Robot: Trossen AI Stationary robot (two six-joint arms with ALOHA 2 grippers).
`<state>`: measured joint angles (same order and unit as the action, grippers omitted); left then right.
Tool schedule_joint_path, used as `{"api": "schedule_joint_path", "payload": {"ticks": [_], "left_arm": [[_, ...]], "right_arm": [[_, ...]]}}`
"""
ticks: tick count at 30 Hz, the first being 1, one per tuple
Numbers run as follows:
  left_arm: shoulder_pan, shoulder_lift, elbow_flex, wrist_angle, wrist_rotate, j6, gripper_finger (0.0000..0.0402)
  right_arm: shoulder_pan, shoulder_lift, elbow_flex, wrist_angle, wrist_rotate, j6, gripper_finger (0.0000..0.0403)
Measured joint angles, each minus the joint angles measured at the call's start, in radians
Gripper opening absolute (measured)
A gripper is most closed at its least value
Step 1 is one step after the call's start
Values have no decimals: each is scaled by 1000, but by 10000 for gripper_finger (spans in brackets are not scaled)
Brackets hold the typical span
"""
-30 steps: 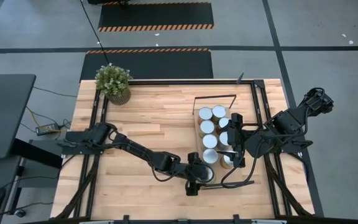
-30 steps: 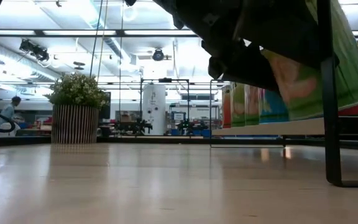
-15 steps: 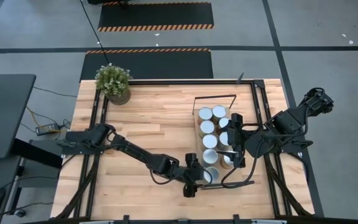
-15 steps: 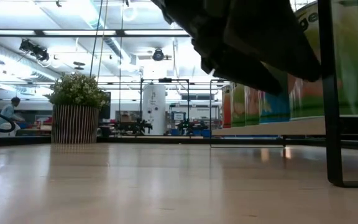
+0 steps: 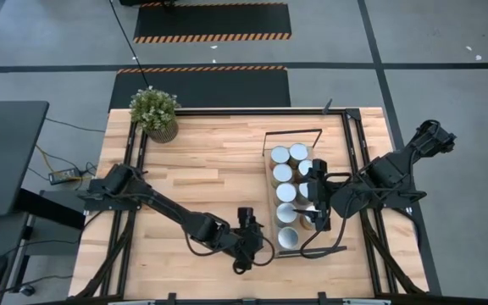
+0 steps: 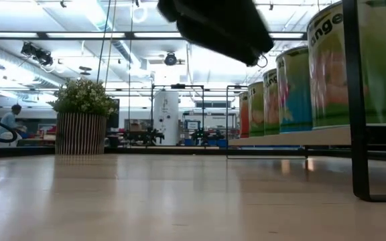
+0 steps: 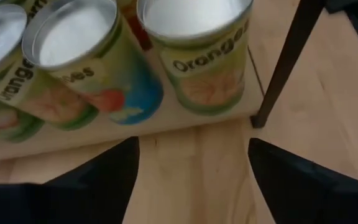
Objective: Pick and place cans onto a shelf
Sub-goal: Return to Home Position
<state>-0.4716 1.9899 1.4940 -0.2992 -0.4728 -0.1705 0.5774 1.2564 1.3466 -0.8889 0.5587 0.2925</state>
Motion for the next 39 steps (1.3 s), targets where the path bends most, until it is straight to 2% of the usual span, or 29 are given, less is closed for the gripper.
{"api": "schedule_joint_path", "payload": {"ticks": [9,15,22,32,39], "left_arm": [[0,-3,-16,14,-4,40,267],[0,-3,-16,13,5,71,239],[-4,-5,-16,-14,-9,102,209],[18,-163,-17,-110,-64,183,165],[49,-283,-16,-179,-86,213,146]], "right_arm": [[18,-93,-229,245,-3,-33,362],[35,-206,-362,281,3,24,362],[61,-352,-506,425,24,-20,362],[63,-515,-714,705,43,-191,362],[33,-650,-860,880,-116,-299,359]]}}
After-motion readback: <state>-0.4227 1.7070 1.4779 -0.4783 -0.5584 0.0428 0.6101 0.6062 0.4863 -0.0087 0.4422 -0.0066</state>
